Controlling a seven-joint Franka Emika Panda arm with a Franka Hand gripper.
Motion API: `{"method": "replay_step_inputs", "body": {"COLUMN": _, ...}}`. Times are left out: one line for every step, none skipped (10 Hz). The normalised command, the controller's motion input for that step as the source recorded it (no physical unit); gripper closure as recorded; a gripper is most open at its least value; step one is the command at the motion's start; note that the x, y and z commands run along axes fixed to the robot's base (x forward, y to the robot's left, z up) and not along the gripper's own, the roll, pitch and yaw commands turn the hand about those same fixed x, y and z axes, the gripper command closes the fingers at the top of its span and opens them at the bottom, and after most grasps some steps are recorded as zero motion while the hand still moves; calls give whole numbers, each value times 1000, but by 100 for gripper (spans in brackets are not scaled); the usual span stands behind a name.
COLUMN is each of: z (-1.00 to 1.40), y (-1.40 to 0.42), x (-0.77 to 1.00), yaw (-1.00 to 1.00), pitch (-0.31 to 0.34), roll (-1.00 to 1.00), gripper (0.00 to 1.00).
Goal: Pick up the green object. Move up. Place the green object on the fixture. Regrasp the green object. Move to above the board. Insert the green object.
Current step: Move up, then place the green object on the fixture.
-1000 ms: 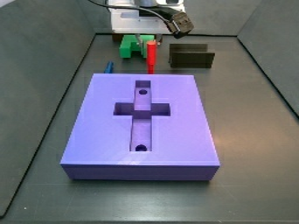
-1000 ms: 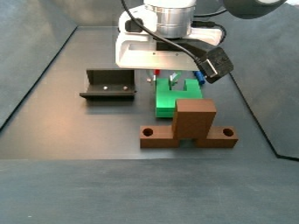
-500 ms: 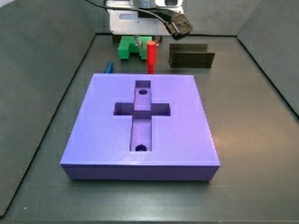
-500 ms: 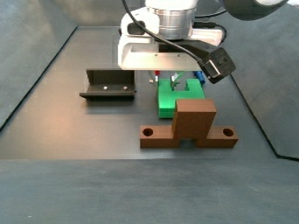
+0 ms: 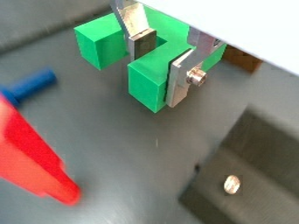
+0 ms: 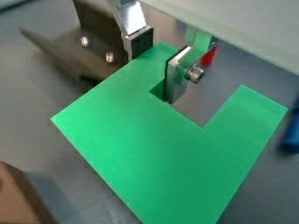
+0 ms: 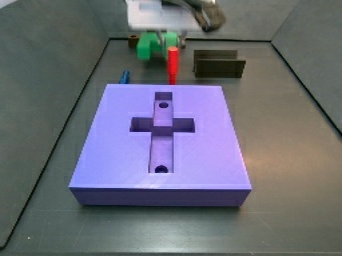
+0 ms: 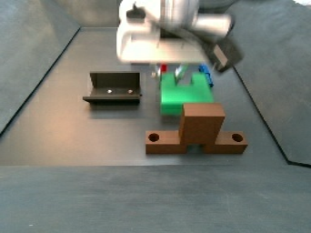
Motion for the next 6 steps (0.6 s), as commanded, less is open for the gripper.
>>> {"method": "replay_step_inputs", "body": {"z": 292, "y": 22, "x": -50, "yaw": -7, "pitch": 13, "roll": 14, "gripper": 100}}
{"method": "replay_step_inputs", "body": {"z": 0, "y": -40, "x": 0, "yaw": 0, "pitch": 0, "roll": 0, "gripper": 100}}
{"method": "replay_step_inputs", "body": {"z": 0, "y": -97, "x": 129, "yaw": -120, "pitch": 0, "roll": 0, "gripper": 100}}
{"method": "replay_step_inputs", "body": {"z": 14, "y": 9, "x": 380, "yaw": -69, "pitch": 31, "roll": -406, "gripper": 100}}
{"method": "replay_step_inputs", "body": {"z": 274, "y": 69, "x": 757, "yaw": -123, "pitch": 54, "roll": -934, "gripper": 100}}
{"method": "replay_step_inputs", "body": {"z": 314, "y": 0, "x": 789, "yaw": -143, "pitch": 14, "roll": -1000, "gripper": 100}}
